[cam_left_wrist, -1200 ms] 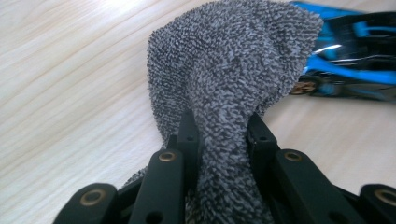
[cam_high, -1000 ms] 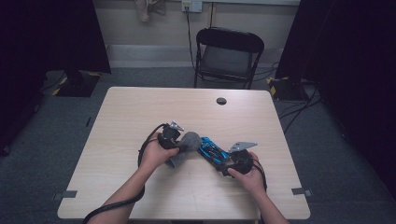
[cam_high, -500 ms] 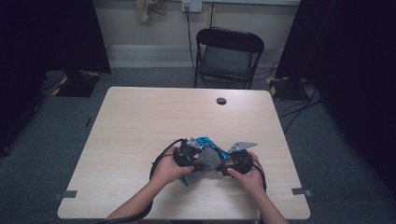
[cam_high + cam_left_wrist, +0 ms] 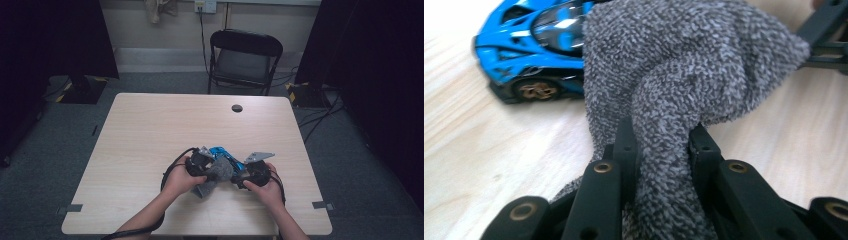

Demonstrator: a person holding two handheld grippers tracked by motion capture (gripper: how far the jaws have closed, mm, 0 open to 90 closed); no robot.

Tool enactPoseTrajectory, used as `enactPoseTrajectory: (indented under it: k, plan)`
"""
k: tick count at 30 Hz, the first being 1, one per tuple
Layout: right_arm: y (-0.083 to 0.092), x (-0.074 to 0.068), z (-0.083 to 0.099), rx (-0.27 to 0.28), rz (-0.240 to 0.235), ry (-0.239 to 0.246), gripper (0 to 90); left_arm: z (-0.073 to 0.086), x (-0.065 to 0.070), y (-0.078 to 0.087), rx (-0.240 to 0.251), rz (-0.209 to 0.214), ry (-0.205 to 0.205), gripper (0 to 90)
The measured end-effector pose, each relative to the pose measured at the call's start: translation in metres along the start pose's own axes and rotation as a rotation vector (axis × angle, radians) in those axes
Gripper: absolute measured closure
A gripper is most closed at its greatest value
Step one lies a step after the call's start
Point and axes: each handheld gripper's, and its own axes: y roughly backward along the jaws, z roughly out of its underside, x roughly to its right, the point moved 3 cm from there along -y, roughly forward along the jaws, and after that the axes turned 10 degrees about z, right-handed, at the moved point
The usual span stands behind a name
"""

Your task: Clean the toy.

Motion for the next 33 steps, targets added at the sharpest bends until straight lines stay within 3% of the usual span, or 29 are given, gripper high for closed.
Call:
enactPoseTrajectory:
  k: [22, 33]
  plan:
    - [0.0, 0.0, 0.001, 0.0, 0.001, 0.011, 25.7, 0.002, -0.045, 0.025, 0.037, -0.128, 0.092, 73.0]
    - [0.001, 0.001, 0.001, 0.002, -0.003, 0.012, 25.7, 0.0, -0.067, 0.034, 0.058, -0.169, 0.156, 73.2]
